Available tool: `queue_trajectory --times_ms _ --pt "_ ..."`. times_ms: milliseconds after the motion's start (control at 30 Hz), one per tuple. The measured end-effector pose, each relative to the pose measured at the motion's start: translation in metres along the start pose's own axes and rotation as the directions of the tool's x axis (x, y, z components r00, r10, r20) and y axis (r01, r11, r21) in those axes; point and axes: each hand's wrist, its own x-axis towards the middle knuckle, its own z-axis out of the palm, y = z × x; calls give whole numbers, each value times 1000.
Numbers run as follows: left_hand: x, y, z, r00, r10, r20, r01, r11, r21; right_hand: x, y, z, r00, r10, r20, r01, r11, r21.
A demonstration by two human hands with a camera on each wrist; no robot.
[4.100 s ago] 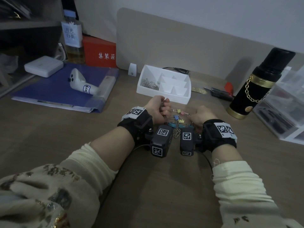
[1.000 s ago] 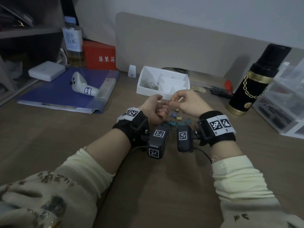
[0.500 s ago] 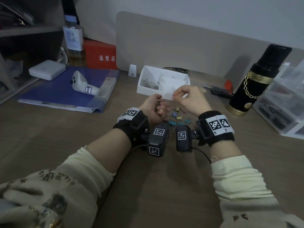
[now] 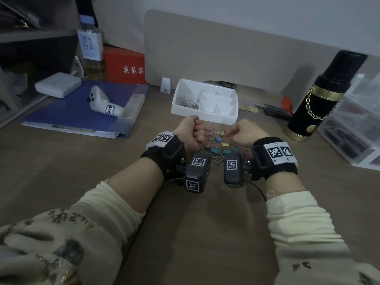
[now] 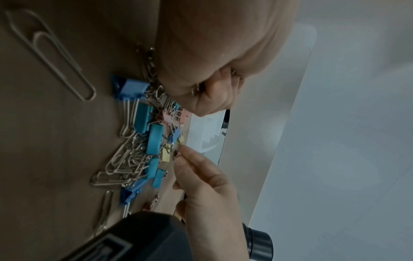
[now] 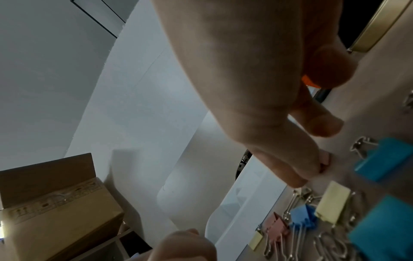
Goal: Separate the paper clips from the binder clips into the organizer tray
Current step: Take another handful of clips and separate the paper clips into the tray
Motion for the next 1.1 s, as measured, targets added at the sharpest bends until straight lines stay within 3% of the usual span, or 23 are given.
queue_trajectory --times_ms 67,167,300,700,1100 --pt "0 0 -1 1000 -5 4 5 1000 -13 -2 -4 -1 998 -60 -10 60 997 43" --pt "0 1 -1 1000 -1 -2 1 999 -33 -10 -13 -2 979 -141 144 137 990 37" --pt "0 1 -1 1000 -13 13 13 999 -33 -12 -16 0 953 -108 283 118 993 -19" --pt "-2 0 0 1000 -16 -1 16 999 -34 -2 -4 10 984 -69 166 66 998 20" --pt "-1 0 -1 999 -34 6 34 999 -26 -4 -7 12 988 -89 127 102 990 -102"
